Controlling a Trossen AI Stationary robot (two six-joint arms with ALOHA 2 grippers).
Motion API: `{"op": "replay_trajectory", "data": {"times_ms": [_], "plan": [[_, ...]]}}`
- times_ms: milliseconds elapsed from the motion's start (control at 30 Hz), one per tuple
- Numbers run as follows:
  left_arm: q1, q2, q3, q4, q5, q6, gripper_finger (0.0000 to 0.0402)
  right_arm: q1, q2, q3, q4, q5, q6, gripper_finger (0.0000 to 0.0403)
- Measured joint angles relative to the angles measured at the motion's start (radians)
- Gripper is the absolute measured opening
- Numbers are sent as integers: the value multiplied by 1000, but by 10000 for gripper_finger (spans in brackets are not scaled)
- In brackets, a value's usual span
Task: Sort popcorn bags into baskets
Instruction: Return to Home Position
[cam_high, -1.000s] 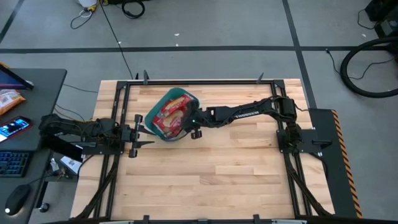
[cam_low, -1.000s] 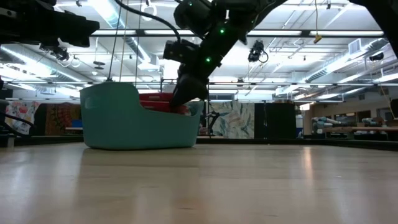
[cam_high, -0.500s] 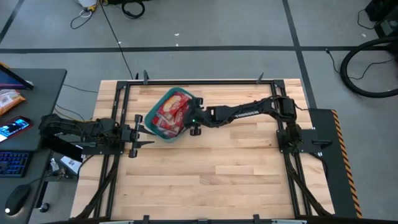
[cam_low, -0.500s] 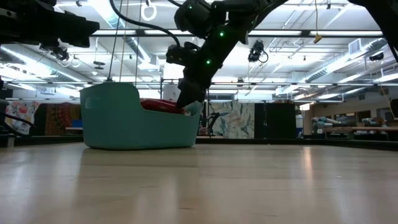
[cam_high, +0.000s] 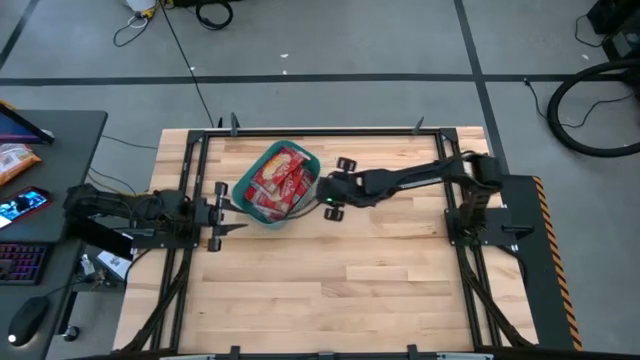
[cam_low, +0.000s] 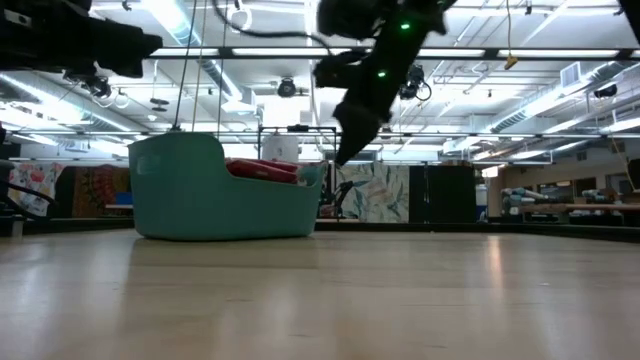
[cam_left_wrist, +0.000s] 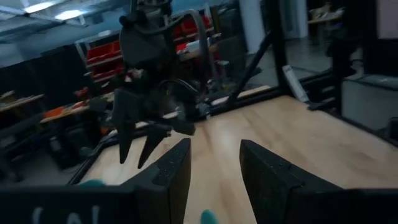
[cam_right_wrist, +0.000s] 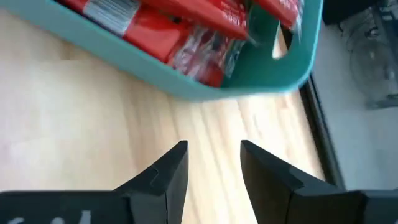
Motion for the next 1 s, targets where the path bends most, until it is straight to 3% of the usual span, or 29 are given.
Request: {"op": "replay_trajectory", "data": {"times_ms": [267,500,733,1000], "plan": [[5,-22,-109,162,47,-9,142,-5,-254,-373,311,-4,104,150],[30,-20,-110,120,103,-65,142,-31,-483,-637,498,-13,196,150],[33,-20,-110,112,160,-129,142,-103,-629,-852,707,-172,262,150],[33,-20,-111,112,160,-160,142,-212,-662,-1032,994,-350,283,150]]}}
